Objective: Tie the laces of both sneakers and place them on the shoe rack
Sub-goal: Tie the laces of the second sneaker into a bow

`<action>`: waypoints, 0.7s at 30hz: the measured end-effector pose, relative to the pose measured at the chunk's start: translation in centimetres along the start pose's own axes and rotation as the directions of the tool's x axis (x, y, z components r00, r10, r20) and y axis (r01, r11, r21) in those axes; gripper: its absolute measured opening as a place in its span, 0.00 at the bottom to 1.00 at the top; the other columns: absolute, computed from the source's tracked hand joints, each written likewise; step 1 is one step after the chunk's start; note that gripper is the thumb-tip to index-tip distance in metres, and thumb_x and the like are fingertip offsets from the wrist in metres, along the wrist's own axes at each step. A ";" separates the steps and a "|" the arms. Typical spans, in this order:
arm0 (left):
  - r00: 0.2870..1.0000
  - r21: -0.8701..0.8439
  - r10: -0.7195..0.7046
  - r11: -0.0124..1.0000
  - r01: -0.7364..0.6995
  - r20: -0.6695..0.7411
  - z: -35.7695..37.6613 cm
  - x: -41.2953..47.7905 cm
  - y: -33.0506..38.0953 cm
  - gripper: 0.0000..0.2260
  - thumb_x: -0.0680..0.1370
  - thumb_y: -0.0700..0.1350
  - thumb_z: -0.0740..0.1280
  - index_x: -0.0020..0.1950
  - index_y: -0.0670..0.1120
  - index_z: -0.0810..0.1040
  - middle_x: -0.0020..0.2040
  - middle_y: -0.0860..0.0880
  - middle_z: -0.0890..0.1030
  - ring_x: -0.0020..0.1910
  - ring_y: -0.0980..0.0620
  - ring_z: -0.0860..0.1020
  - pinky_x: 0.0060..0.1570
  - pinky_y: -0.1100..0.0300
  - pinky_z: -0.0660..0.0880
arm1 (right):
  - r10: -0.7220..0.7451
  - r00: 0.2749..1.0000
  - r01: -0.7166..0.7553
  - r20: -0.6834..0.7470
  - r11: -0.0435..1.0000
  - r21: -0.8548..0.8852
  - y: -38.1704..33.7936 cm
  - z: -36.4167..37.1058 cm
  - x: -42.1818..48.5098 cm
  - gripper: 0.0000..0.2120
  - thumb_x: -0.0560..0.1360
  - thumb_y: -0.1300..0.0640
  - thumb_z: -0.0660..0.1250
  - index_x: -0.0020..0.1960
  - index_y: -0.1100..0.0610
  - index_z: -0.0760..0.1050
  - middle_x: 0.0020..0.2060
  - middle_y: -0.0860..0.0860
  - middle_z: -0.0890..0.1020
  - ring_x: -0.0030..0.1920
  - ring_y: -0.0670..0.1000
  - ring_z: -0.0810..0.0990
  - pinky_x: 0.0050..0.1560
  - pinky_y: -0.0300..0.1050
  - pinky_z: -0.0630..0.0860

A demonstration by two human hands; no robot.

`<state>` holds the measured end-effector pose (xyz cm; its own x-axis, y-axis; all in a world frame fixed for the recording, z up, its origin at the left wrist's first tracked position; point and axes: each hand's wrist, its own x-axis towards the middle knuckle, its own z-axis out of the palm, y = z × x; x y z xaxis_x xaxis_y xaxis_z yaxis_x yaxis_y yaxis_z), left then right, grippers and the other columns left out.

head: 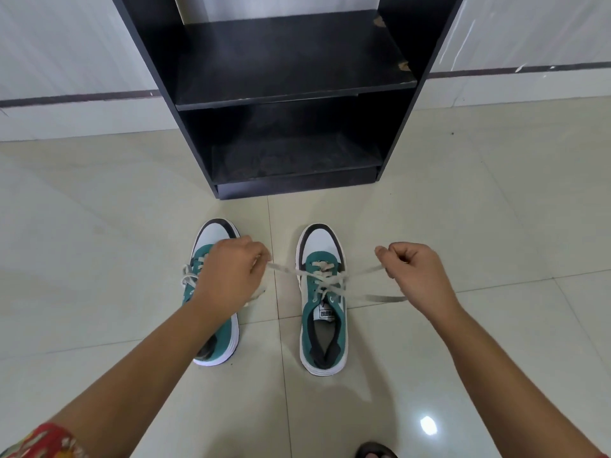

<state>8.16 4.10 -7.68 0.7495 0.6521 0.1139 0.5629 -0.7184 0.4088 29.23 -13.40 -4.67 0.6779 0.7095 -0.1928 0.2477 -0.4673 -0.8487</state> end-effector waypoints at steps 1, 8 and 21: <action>0.998 0.156 -0.036 0.987 0.028 0.052 0.0 0.0 -0.4 0.09 0.76 0.41 0.62 0.46 0.46 0.83 0.40 0.47 0.81 0.40 0.46 0.78 0.50 0.55 0.68 | -0.030 0.999 0.025 -0.027 0.987 -0.161 0.1 -0.3 0.0 0.22 0.74 0.52 0.65 0.28 0.59 0.61 0.23 0.52 0.64 0.25 0.49 0.60 0.29 0.42 0.61; 0.912 0.482 -0.082 0.866 -0.134 0.401 2.2 -1.1 1.0 0.19 0.73 0.43 0.62 0.64 0.52 0.72 0.68 0.47 0.68 0.70 0.47 0.64 0.72 0.40 0.45 | 0.238 0.941 0.072 0.240 0.553 -0.830 3.1 0.7 -0.6 0.14 0.76 0.43 0.57 0.52 0.51 0.73 0.49 0.53 0.81 0.51 0.57 0.79 0.43 0.46 0.69; 0.977 -0.088 0.111 0.991 -0.096 0.181 5.6 -1.5 3.3 0.04 0.74 0.45 0.66 0.48 0.48 0.78 0.56 0.53 0.79 0.56 0.51 0.76 0.58 0.56 0.67 | -0.095 0.953 0.236 0.288 0.828 -0.508 4.0 5.4 -1.2 0.22 0.74 0.54 0.63 0.67 0.48 0.68 0.57 0.48 0.80 0.56 0.53 0.77 0.55 0.50 0.75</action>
<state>10.84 -0.54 -11.54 0.8578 0.5139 -0.0070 0.4554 -0.7537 0.4739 25.68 -13.26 -10.44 0.4227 0.8725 -0.2452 0.7169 -0.4874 -0.4985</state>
